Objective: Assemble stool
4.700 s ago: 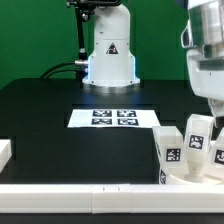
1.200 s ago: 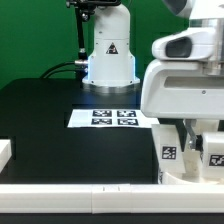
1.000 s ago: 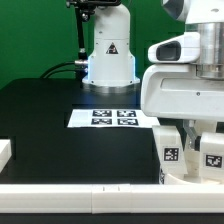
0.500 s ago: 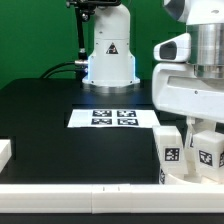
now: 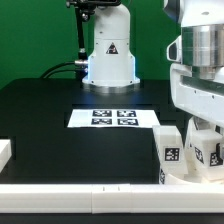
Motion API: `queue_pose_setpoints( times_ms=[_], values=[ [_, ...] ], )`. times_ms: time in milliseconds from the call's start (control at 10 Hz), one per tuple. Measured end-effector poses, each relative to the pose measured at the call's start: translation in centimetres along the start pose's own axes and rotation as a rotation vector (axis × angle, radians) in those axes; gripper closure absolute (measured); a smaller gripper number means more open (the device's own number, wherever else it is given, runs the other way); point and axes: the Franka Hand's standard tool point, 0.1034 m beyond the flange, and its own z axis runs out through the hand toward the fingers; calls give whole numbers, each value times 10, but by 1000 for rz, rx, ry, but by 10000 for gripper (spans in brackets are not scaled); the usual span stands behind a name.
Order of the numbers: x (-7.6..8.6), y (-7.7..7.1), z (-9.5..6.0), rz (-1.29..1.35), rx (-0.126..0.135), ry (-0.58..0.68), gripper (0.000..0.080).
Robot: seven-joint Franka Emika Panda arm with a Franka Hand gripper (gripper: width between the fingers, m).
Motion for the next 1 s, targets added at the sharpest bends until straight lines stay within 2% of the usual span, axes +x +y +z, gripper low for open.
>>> queue_pose_setpoints(
  times_ms=[100,400,700,800,900,1000],
  values=[
    [0,0,0,89,1,-5,465],
    [-7,-3,1,605,32,-42,465],
    [-8,-3,0,680,36,-50,465],
    [-8,-4,0,744,66,-64,465],
    [-9,-3,1,805,124,-78,465],
    [-9,-2,1,855,157,-91,465]
  ],
)
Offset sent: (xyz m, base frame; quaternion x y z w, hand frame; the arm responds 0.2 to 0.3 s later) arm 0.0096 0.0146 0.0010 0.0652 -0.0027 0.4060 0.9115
